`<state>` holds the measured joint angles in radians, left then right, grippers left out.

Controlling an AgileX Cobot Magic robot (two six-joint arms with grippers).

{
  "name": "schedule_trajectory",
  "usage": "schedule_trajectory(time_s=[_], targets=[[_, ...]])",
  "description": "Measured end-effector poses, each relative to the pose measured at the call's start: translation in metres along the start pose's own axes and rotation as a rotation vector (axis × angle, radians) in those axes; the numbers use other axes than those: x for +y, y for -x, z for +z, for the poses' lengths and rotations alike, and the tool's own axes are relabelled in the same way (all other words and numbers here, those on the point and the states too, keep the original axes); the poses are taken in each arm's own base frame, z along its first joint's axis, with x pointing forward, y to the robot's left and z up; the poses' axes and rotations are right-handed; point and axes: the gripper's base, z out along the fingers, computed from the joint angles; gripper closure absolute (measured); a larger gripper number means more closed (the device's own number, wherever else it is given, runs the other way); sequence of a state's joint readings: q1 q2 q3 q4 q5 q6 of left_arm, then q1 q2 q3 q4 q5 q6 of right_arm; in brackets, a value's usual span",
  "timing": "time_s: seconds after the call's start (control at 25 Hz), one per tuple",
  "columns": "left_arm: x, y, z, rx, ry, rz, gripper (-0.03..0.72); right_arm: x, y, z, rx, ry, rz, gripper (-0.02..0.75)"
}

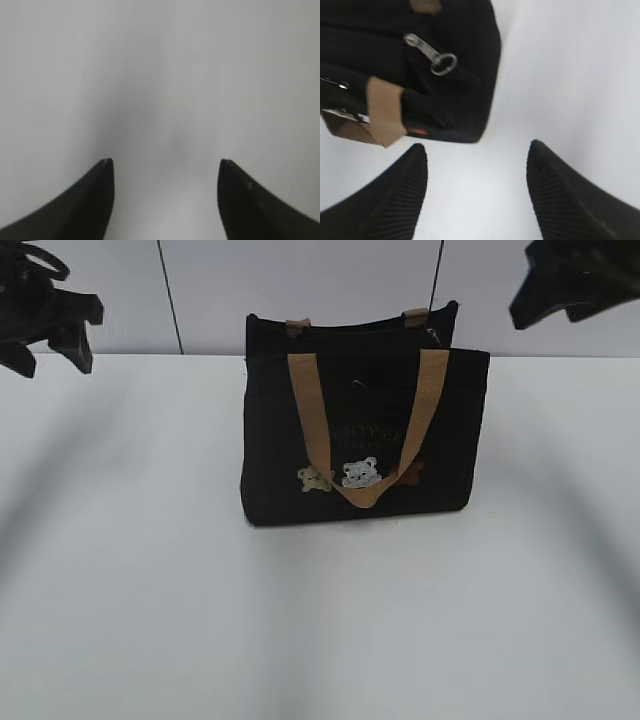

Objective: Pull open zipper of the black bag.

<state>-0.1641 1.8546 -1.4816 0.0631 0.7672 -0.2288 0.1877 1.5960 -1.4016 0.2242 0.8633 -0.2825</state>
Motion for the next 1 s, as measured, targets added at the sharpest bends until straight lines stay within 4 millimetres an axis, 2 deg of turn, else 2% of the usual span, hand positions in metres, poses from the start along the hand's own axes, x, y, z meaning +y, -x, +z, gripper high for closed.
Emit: schedule_trajectory(time_s=[0.28,0.48,0.6,0.72,0.8,1.0], targets=[[0.003,-0.024,-0.054,0.233,0.005,0.017,0.203,-0.052,-0.034,-0.025,0.239,-0.059,0.258,0.265],[0.009,-0.038,-0.100,0.219,0.006,0.019,0.203,-0.071,-0.046,-0.036,0.285,-0.088,0.301,0.265],[0.014,-0.062,-0.124,0.204,0.001,0.017,0.203,-0.067,-0.051,-0.045,0.275,-0.092,0.294,0.265],[0.021,-0.095,-0.147,0.194,-0.002,0.016,0.203,-0.055,-0.071,-0.059,0.277,-0.093,0.292,0.265],[0.026,-0.119,-0.158,0.189,-0.003,0.016,0.203,-0.044,-0.092,-0.066,0.295,-0.089,0.296,0.265],[0.038,-0.174,-0.193,0.036,-0.030,0.017,0.203,-0.012,-0.140,-0.100,0.237,-0.081,0.286,0.265]])
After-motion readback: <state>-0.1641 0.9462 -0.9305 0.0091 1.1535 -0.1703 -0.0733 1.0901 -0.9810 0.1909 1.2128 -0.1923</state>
